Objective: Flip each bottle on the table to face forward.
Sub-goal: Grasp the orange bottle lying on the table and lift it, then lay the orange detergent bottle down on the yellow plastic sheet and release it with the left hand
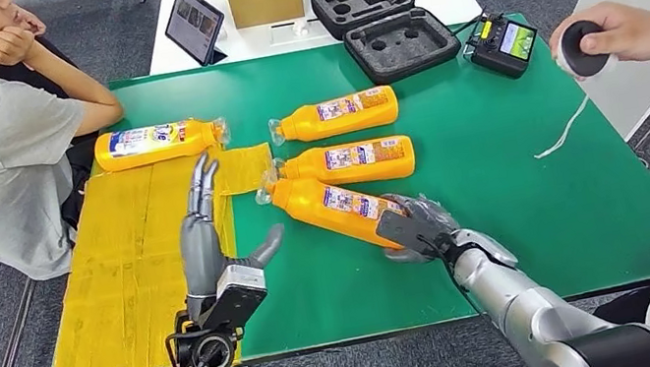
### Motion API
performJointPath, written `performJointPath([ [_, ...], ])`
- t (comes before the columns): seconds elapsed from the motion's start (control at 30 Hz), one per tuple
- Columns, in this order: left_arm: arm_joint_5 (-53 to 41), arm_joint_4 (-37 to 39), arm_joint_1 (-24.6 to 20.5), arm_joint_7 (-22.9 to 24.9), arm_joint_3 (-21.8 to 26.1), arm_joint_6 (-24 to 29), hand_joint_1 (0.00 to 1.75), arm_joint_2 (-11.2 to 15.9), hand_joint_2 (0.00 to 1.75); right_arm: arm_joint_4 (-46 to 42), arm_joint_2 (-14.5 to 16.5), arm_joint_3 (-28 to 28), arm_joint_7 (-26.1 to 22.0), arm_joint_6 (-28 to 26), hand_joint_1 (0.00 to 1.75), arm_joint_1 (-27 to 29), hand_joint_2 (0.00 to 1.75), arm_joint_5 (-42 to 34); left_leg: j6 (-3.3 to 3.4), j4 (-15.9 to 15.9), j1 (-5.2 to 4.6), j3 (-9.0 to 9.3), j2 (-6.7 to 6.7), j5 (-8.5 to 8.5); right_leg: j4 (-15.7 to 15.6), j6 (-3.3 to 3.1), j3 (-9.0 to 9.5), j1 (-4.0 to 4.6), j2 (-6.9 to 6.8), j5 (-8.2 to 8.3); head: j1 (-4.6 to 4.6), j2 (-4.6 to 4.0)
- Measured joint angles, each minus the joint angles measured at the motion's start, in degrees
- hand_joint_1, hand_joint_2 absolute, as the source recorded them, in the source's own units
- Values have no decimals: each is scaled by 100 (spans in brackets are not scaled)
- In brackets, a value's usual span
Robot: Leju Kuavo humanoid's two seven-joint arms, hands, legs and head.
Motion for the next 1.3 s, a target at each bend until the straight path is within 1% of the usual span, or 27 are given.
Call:
performJointPath([
  [0.13, -88, -538, 160, 0, 370, 4, 0, -187, 175, 0, 50, -110, -225, -57, 175, 62, 175, -235, 0, 1, -1, -12, -1, 0, 0, 1, -11, -1, -2, 0, 0, 0],
  [0.27, 21, -889, 251, 0, 600, 4, 0, -333, 175, 0, 84, -189, -352, -209, 175, 90, 175, -444, 1, 1, -1, -17, -3, 0, 0, 1, -14, -1, -5, -1, 0, 0],
  [0.4, 429, -1020, 315, 0, 754, 4, 0, -453, 175, 0, 110, -277, -585, -375, 175, 111, 175, -726, 1, 1, -1, -18, -3, -1, 0, 1, -16, -1, -5, -1, 1, 0],
  [0.53, 906, -1002, 380, 0, 769, -19, 0, -492, 175, -28, 135, -313, -648, -488, 175, 149, 175, -903, 1, 1, -1, -18, -3, 0, 0, 1, -19, -1, -5, -1, 0, 0],
  [0.6, 1517, -823, 382, 2, 689, -134, 0, -493, 175, -147, 147, -300, -656, -617, 175, 220, 175, -1150, 1, 1, -2, -18, -4, -1, 0, 1, -19, -1, -6, -1, -1, 0],
  [0.67, 2198, -496, 384, 6, 525, -299, 0, -483, 175, -364, 157, -203, -661, -776, 175, 325, 175, -1579, 1, 1, -2, -21, -5, -1, 0, 1, -21, -1, -7, -1, 0, 0],
  [0.8, 2830, 214, 369, 7, 71, -657, 0, -473, 175, -909, 158, 316, -667, -1073, 175, 568, 175, -2411, 1, 1, -5, -24, -3, -1, -1, 1, -25, -3, -6, -1, 1, 0],
  [0.9, 3000, 669, 312, 7, -229, -863, 0, -473, 175, -1284, 158, 812, -667, -1245, 175, 732, 175, -2691, 2, 1, -6, -26, -2, -1, -1, 1, -29, -3, -5, -1, -1, 0],
  [1.0, 3035, 964, 207, 5, -458, -973, 0, -473, 175, -1522, 163, 1194, -667, -1300, 175, 858, 175, -2786, 2, 1, -6, -28, -2, -1, -1, 1, -30, -2, -5, -1, -1, 0],
  [1.17, 3133, 1294, 41, 4, -773, -1180, 0, -477, 175, -1719, 202, 1582, -667, -1219, 175, 991, 175, -3020, 1, 0, -4, -29, -3, -1, 0, 1, -30, -2, -5, -1, 1, 0],
  [1.3, 3239, 1390, -59, 3, -933, -1198, 0, -491, 175, -1750, 307, 1840, -667, -1144, 175, 1028, 175, -3052, 1, 0, -4, -29, -2, 0, 0, 1, -31, -2, -5, -1, 0, 0],
])
